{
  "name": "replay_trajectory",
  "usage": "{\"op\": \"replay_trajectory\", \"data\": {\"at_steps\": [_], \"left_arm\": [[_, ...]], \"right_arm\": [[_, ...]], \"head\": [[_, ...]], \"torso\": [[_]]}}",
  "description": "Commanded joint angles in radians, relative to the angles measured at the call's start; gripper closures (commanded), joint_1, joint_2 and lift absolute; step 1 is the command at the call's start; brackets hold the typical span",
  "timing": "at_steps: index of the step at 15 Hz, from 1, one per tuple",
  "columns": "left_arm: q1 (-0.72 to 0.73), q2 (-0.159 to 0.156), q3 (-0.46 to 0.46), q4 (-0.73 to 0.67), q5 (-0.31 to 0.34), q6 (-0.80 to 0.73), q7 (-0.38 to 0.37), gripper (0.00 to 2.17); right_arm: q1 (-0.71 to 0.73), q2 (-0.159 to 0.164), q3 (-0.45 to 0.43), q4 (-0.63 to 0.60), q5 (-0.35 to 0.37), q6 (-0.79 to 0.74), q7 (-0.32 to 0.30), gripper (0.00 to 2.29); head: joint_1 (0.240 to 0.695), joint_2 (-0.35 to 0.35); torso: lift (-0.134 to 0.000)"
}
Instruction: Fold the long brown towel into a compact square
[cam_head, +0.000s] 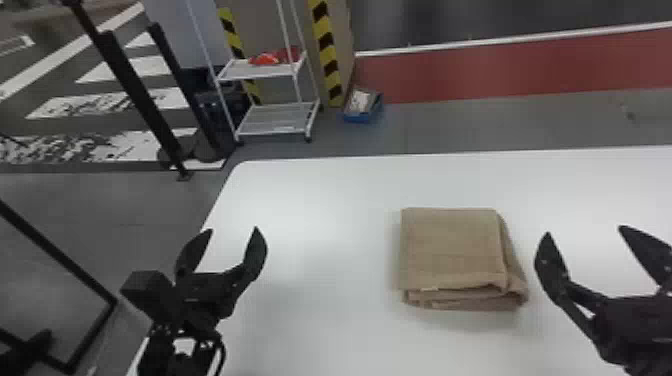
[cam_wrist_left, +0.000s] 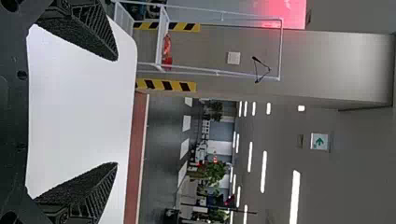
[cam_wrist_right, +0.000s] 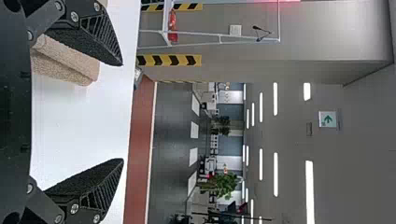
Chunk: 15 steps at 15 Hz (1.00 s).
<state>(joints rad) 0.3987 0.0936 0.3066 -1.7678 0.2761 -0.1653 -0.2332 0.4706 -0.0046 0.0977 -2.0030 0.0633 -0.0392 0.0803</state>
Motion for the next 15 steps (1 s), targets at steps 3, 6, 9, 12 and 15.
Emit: {"op": "replay_trajectory", "data": {"at_steps": [3, 6, 9, 12, 15], "left_arm": [[-0.003, 0.002, -0.004, -0.001, 0.0, 0.002, 0.0, 0.08], [-0.004, 0.003, -0.004, 0.001, 0.0, 0.005, -0.002, 0.08], [-0.006, 0.002, -0.006, 0.001, 0.0, 0.008, -0.002, 0.08], [-0.008, 0.002, -0.006, 0.001, -0.003, 0.008, 0.0, 0.08], [-0.009, 0.002, -0.009, 0.001, -0.006, 0.011, 0.0, 0.08]], "right_arm": [[0.0, 0.005, -0.001, 0.001, -0.007, -0.001, 0.001, 0.17], [0.0, 0.005, 0.0, 0.0, -0.007, -0.001, 0.001, 0.17], [0.0, 0.005, 0.0, -0.002, -0.008, 0.002, 0.001, 0.17], [0.002, 0.005, 0.0, -0.003, -0.008, 0.002, -0.001, 0.17], [0.002, 0.005, 0.005, -0.003, -0.016, 0.002, 0.001, 0.17]], "head": [[0.695, 0.275], [0.695, 0.273], [0.695, 0.272], [0.695, 0.272], [0.695, 0.271]], "torso": [[-0.125], [-0.125], [-0.125], [-0.125], [-0.125]]}}
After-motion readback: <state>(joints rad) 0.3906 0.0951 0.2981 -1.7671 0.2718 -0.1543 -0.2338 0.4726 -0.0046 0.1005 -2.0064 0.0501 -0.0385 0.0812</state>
